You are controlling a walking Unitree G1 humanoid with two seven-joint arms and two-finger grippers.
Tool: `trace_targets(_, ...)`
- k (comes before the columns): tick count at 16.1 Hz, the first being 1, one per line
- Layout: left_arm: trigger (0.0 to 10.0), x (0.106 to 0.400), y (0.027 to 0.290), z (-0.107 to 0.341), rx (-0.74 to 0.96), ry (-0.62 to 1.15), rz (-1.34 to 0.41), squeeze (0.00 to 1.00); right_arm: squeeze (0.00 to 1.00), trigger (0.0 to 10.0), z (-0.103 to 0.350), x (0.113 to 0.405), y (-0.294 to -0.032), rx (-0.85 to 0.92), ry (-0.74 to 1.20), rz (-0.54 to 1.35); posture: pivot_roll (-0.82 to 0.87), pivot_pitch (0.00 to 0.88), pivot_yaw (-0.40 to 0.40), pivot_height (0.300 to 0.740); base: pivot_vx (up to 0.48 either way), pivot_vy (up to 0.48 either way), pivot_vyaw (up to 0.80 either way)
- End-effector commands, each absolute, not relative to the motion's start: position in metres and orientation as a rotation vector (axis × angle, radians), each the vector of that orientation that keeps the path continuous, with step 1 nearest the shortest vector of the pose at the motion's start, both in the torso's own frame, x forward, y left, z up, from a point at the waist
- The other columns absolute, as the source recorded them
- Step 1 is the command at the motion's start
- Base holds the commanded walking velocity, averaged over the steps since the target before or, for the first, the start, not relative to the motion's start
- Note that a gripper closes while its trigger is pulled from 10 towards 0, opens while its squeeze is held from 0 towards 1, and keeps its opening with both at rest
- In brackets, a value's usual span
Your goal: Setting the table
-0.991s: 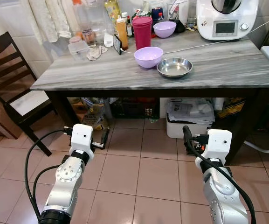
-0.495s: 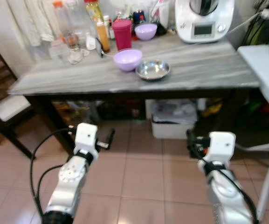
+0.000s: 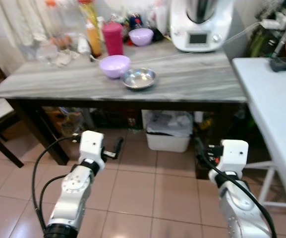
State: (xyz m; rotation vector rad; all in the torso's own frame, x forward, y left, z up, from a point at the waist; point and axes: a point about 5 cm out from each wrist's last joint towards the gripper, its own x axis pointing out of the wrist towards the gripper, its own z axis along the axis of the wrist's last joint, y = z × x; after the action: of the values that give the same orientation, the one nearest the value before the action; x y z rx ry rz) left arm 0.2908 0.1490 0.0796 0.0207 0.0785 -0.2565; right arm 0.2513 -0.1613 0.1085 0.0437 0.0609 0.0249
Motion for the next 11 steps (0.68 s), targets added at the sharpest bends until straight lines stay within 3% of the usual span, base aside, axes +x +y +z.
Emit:
trace_targets(1,10.0,0.294,0.146,0.089,0.011,0.045,-0.275,0.00,0.00,10.0,0.113,0.253,-0.163,0.042,0.058,0.026,-0.33,0.000,0.123,0.740,0.000,0.000,0.00)
trace_targets(2,10.0,0.295,0.145,0.090,0.010,0.046,-0.275,0.00,0.00,10.0,0.113,0.253,-0.163,0.040,0.061,0.026,-0.33,0.000,0.123,0.740,0.000,0.000,0.00)
trace_targets(5,10.0,0.296,0.140,0.090,-0.012,0.050,-0.296,0.00,0.00,10.0,0.111,0.252,-0.164,0.051,0.068,0.010,-0.34,0.000,0.135,0.740,0.000,0.000,-0.80)
trace_targets(11,10.0,0.296,0.135,0.093,-0.006,0.058,-0.350,0.00,0.00,10.0,0.110,0.250,-0.162,0.068,0.057,-0.017,-0.34,0.000,0.180,0.740,0.000,0.000,0.00)
